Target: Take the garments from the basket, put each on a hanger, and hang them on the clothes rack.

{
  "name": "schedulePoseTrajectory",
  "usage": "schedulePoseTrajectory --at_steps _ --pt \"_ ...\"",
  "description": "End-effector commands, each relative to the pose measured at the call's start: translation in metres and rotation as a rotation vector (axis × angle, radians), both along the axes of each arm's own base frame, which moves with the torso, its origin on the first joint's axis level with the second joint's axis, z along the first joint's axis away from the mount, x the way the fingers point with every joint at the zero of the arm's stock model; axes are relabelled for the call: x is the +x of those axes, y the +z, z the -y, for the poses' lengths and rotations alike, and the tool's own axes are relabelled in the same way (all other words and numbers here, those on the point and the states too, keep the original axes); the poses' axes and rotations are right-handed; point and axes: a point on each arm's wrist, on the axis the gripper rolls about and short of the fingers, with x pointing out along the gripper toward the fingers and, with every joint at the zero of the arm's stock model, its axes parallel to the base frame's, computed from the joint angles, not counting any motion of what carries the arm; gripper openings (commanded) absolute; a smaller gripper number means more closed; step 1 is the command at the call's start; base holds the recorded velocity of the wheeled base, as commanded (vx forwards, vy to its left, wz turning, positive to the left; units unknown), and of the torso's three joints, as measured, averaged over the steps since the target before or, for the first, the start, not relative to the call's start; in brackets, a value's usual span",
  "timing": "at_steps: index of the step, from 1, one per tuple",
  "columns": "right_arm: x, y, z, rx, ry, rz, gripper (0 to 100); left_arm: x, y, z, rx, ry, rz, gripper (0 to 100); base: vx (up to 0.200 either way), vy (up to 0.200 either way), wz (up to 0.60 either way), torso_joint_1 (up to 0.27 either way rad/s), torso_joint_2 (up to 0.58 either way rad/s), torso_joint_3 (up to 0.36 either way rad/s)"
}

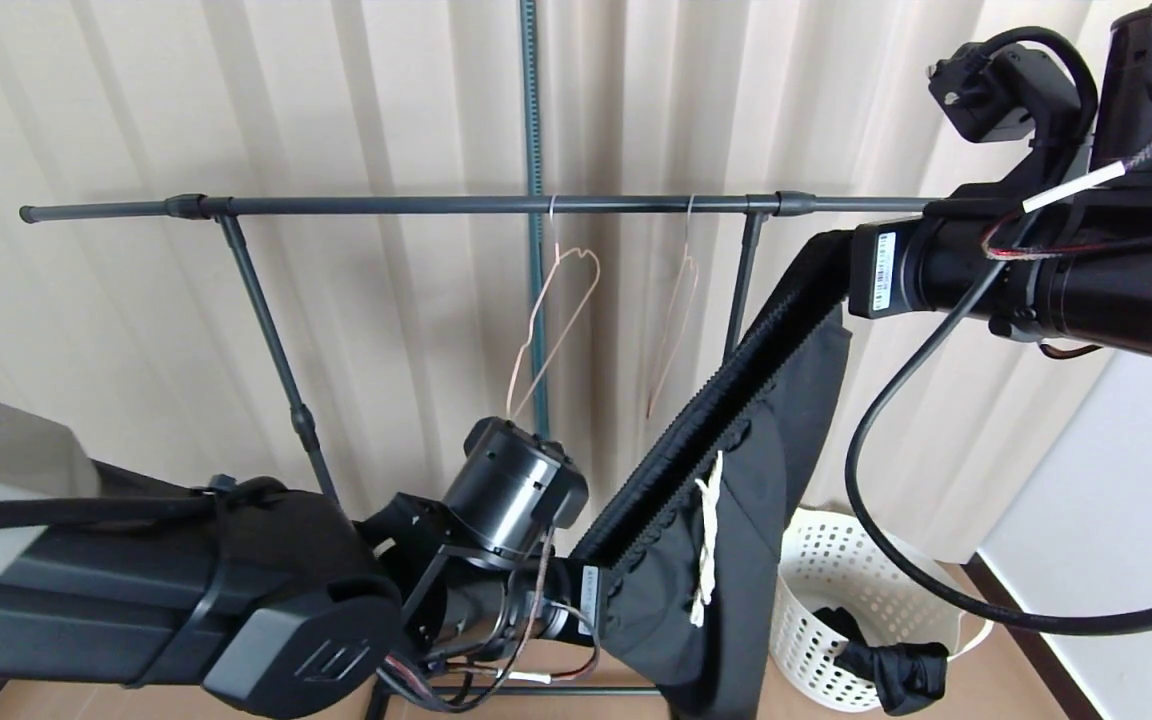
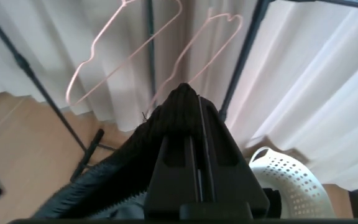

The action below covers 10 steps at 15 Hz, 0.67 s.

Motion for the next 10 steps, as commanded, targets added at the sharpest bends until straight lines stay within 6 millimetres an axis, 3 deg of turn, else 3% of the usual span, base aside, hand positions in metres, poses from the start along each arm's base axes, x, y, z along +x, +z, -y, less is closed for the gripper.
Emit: schedulePoseTrajectory --at_steps 1,3,4,7,10 --pt "0.004 0.003 0.012 0.002 -0.041 0.013 0 -0.001 0.034 -0.022 -0.051 0.051 0.086 0 0.000 0.000 0.00 0.000 0.00 0.000" --pt "0.005 0.003 0.016 -0.023 -0.053 0.016 0 0.000 0.055 -0.041 -0.063 0.097 0.109 0 0.000 0.000 0.00 0.000 0.00 0.000" --pt "0.004 0.004 0.018 -0.022 -0.054 0.017 0 0.003 0.078 -0.048 -0.079 0.111 0.148 0 0.000 0.000 0.00 0.000 0.00 0.000" --pt "0.001 0.000 0.019 -0.031 -0.052 0.006 0 0.009 0.118 -0.051 -0.098 0.106 0.218 0 0.000 0.000 0.00 0.000 0.00 0.000" --pt "-0.001 -0.004 0.019 -0.047 -0.047 -0.005 0 0.010 0.144 -0.055 -0.102 0.110 0.263 0 0.000 0.000 0.00 0.000 0.00 0.000"
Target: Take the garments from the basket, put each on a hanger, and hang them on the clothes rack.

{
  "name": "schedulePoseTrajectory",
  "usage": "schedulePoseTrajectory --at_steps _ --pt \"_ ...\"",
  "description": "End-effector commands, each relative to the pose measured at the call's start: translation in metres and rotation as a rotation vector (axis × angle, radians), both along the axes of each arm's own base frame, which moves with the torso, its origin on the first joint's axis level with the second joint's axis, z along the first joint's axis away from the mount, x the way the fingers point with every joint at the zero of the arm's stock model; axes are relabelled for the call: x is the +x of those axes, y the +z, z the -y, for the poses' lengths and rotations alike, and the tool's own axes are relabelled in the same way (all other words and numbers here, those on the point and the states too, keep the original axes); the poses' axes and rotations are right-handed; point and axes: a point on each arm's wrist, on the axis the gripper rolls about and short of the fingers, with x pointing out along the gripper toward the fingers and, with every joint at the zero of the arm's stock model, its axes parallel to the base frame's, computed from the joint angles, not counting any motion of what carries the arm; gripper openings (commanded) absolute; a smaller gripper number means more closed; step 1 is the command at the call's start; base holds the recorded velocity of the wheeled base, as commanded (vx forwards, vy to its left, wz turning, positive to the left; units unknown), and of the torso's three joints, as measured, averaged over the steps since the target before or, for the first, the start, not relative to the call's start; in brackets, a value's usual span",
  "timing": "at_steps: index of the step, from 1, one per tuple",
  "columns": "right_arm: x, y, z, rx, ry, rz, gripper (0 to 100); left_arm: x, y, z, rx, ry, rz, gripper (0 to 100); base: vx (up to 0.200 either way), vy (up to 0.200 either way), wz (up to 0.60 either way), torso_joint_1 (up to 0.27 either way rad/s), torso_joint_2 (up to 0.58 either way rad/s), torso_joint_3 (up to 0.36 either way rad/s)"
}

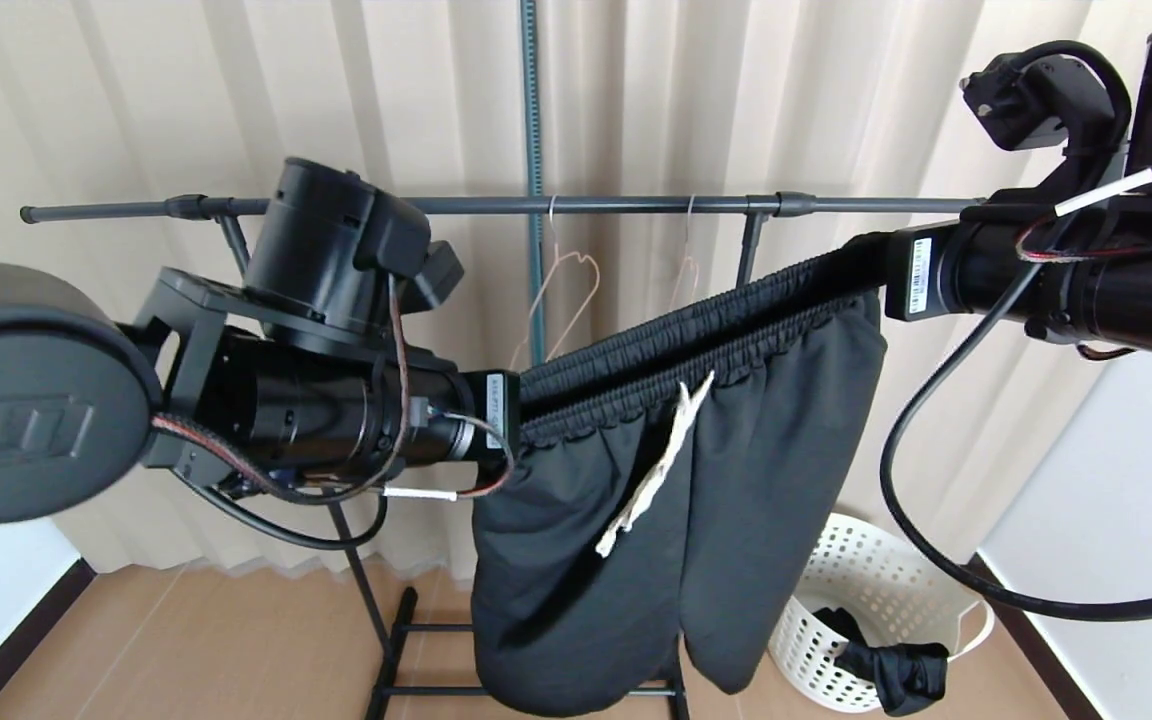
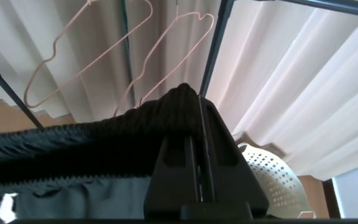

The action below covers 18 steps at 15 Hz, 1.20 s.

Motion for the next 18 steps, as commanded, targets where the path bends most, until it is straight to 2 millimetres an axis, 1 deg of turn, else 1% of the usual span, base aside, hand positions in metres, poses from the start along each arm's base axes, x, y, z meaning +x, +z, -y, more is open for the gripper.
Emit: schedulePoseTrajectory --at_steps 1,2,5,8,10,11,15,18 --pt "-0.003 -0.001 0.000 -0.005 0.007 -0.007 0 -0.003 0.028 -0.006 -0.036 0.012 0.060 0 0.000 0.000 0.00 0.000 0.00 0.000" --pt "-0.003 -0.002 0.000 -0.006 0.007 -0.009 0 -0.004 0.031 -0.007 -0.039 0.013 0.066 0 0.000 0.000 0.00 0.000 0.00 0.000" --pt "-0.018 -0.006 0.004 -0.093 0.046 -0.002 0 -0.006 0.036 -0.008 -0.049 0.013 0.079 0 0.000 0.000 0.00 0.000 0.00 0.000" --pt "-0.037 -0.007 0.012 -0.148 0.152 0.011 0 0.000 0.044 -0.011 -0.062 0.029 0.105 0 0.000 0.000 0.00 0.000 0.00 0.000" --pt "-0.041 -0.010 0.010 -0.171 0.189 0.006 0 0.005 0.046 -0.012 -0.060 0.038 0.114 0 0.000 0.000 0.00 0.000 0.00 0.000" --pt "-0.044 -0.013 0.005 -0.177 0.212 -0.003 0 0.009 0.048 -0.011 -0.058 0.039 0.124 0 0.000 0.000 0.00 0.000 0.00 0.000" --pt "-0.048 -0.024 0.006 -0.258 0.243 -0.018 0 0.022 0.056 -0.004 -0.076 0.041 0.152 0 0.000 0.000 0.00 0.000 0.00 0.000" --pt "-0.069 -0.035 -0.006 -0.318 0.351 -0.023 0 0.034 0.064 0.006 -0.089 0.030 0.189 0 0.000 0.000 0.00 0.000 0.00 0.000"
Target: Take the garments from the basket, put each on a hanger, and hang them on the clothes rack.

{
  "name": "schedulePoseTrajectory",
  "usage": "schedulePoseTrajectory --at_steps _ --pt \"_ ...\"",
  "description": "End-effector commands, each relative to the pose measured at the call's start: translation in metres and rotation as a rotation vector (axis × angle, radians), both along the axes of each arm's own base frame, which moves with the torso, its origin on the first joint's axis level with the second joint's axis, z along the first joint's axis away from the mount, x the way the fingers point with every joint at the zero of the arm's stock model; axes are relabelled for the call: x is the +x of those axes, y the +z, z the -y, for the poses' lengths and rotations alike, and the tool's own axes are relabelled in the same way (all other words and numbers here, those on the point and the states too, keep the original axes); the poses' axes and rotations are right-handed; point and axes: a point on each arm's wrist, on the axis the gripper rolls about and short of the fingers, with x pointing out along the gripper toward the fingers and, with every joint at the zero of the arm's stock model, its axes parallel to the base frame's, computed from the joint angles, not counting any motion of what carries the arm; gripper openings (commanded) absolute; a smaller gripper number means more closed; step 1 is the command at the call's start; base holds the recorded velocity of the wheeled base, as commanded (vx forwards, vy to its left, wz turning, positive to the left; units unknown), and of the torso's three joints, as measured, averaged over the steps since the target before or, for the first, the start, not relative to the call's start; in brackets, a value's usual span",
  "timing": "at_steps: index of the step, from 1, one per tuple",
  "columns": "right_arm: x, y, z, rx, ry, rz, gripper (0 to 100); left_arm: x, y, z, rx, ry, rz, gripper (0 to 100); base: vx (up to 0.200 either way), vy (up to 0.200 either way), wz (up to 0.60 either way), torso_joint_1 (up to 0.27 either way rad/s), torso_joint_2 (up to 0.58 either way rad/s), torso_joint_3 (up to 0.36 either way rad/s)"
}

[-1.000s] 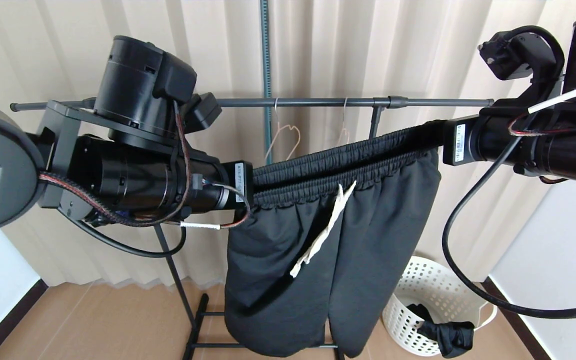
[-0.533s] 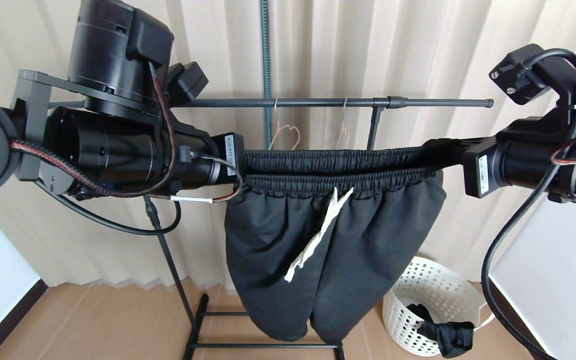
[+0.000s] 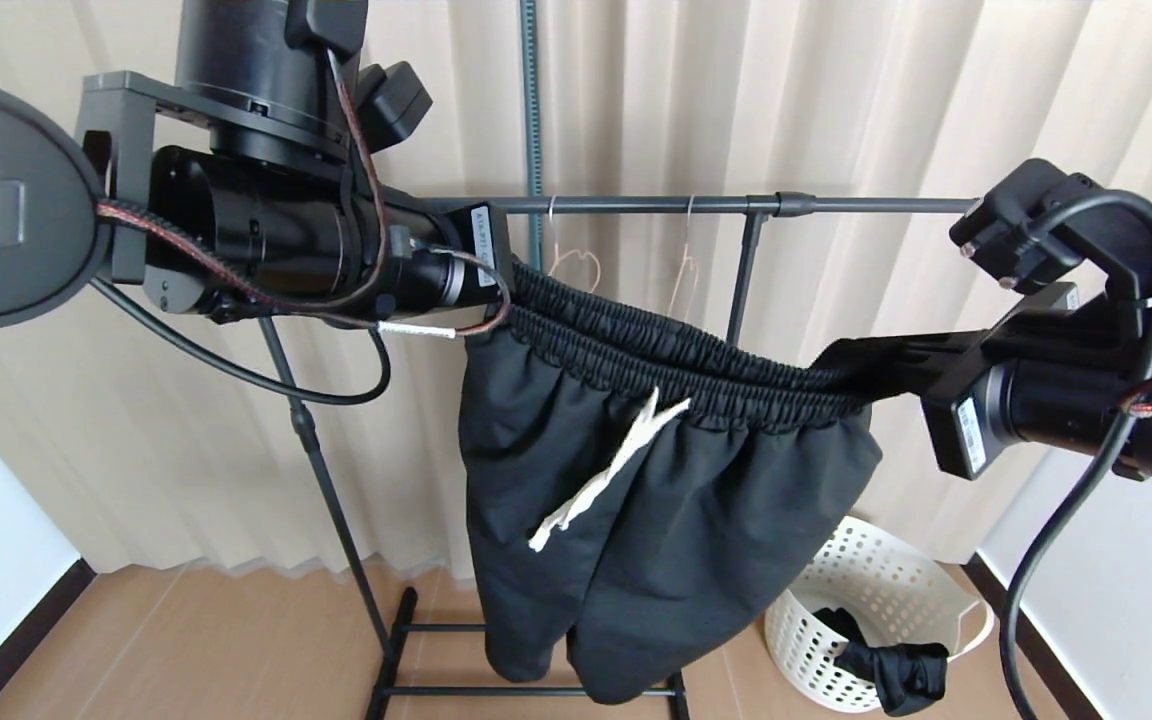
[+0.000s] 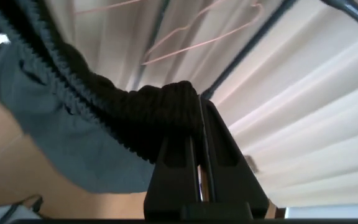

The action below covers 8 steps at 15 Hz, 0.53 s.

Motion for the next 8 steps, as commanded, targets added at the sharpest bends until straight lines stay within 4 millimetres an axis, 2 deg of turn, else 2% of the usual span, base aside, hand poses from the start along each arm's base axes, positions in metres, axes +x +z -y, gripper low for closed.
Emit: schedulePoseTrajectory --at_steps 1,4,8 --pt "-0.016 -0.006 -0.009 -0.017 0.076 -0.010 0 0.011 0.002 0.008 -0.010 -0.003 0.014 0 0.000 0.000 0.00 0.000 0.00 0.000" --pt "-0.039 -0.017 -0.030 -0.074 0.217 -0.079 0 0.019 0.012 0.015 -0.028 -0.007 0.049 0 0.000 0.000 0.00 0.000 0.00 0.000" --pt "-0.065 -0.022 -0.054 -0.094 0.378 -0.103 0 0.030 0.009 0.023 -0.029 -0.011 0.055 0 0.000 0.000 0.00 0.000 0.00 0.000"
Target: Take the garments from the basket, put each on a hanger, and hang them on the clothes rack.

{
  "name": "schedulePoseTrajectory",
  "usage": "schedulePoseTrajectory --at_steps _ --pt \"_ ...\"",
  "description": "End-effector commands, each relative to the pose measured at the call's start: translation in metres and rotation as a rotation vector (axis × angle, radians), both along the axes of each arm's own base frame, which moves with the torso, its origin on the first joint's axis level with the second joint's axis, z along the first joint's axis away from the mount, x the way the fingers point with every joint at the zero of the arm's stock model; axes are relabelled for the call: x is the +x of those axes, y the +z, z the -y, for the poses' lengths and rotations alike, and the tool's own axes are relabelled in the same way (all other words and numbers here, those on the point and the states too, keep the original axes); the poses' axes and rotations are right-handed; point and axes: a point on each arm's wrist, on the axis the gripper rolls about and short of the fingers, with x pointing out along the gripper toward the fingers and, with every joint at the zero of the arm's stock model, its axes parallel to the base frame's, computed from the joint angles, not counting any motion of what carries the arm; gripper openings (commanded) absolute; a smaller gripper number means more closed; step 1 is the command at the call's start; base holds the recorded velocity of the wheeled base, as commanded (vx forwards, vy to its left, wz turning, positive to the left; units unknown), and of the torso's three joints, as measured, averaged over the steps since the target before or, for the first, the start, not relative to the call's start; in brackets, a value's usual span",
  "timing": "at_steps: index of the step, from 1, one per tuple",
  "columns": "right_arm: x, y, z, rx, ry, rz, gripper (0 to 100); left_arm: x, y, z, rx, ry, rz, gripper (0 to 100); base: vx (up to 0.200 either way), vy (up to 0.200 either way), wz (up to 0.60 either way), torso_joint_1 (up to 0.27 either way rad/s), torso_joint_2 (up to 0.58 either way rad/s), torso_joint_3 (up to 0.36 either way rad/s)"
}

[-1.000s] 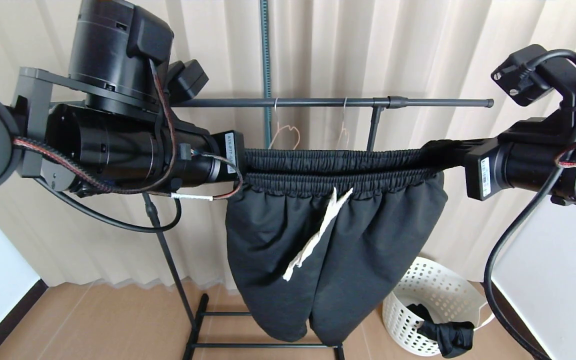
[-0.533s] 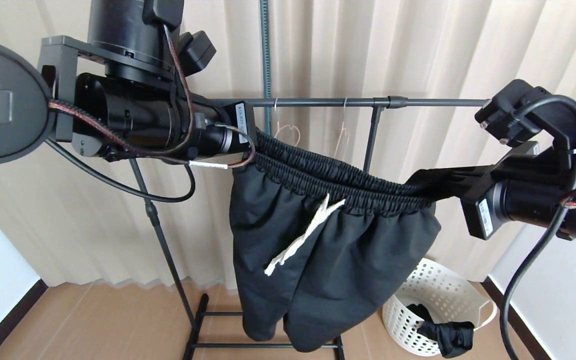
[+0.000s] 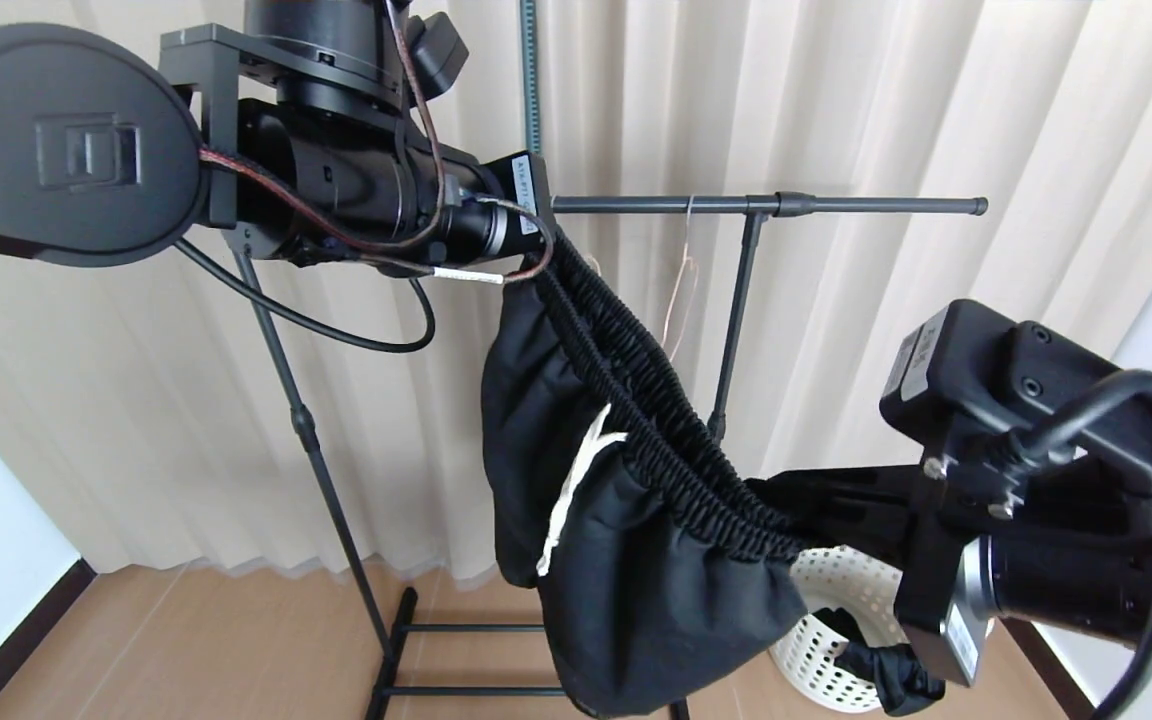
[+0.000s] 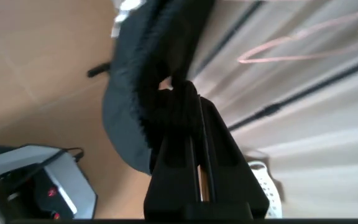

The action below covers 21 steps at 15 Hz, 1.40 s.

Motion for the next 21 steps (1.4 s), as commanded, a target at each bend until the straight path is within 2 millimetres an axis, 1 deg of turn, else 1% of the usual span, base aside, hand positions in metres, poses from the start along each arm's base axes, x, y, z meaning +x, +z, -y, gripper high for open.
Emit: schedulePoseTrajectory --at_steps 1,2,4,7,10,12,14,17,20,21 --pt "-0.016 -0.007 -0.019 0.008 0.085 -0.047 0 0.009 -0.005 0.007 0.005 0.000 -0.006 0 0.000 0.000 0.00 0.000 0.00 0.000" --pt "-0.020 -0.010 -0.028 0.021 0.095 -0.079 0 0.010 -0.005 0.008 0.002 0.000 -0.002 0 0.000 0.000 0.00 0.000 0.00 0.000" --pt "-0.024 -0.015 -0.040 0.036 0.109 -0.116 0 0.011 -0.003 0.010 -0.002 -0.005 0.003 0 0.000 0.000 0.00 0.000 0.00 0.000" --pt "-0.032 -0.012 -0.064 0.143 0.091 -0.217 0 0.009 -0.004 0.015 -0.002 -0.019 0.005 0 0.000 0.000 0.00 0.000 0.00 0.000" --pt "-0.034 -0.010 -0.076 0.230 0.080 -0.244 0 0.010 -0.004 0.016 -0.003 -0.021 0.006 0 0.000 0.000 0.00 0.000 0.00 0.000" --pt "-0.036 -0.006 -0.085 0.331 0.053 -0.230 0 0.012 -0.005 0.016 -0.001 -0.019 0.002 0 0.000 0.000 0.00 0.000 0.00 0.000" --pt "-0.037 -0.004 -0.087 0.364 0.055 -0.235 0 0.012 -0.006 0.018 0.000 -0.021 0.002 0 0.000 0.000 0.00 0.000 0.00 0.000" --pt "-0.041 -0.003 -0.085 0.368 0.067 -0.240 0 0.012 -0.007 0.020 0.000 -0.026 0.000 0 0.000 0.000 0.00 0.000 0.00 0.000" --pt "-0.043 -0.013 -0.080 0.255 0.072 -0.225 0 0.011 -0.006 0.021 -0.001 -0.028 0.002 0 0.000 0.000 0.00 0.000 0.00 0.000" --pt "-0.043 -0.017 -0.073 0.155 0.089 -0.197 0 0.010 -0.004 0.020 -0.004 -0.027 0.006 0 0.000 0.000 0.00 0.000 0.00 0.000"
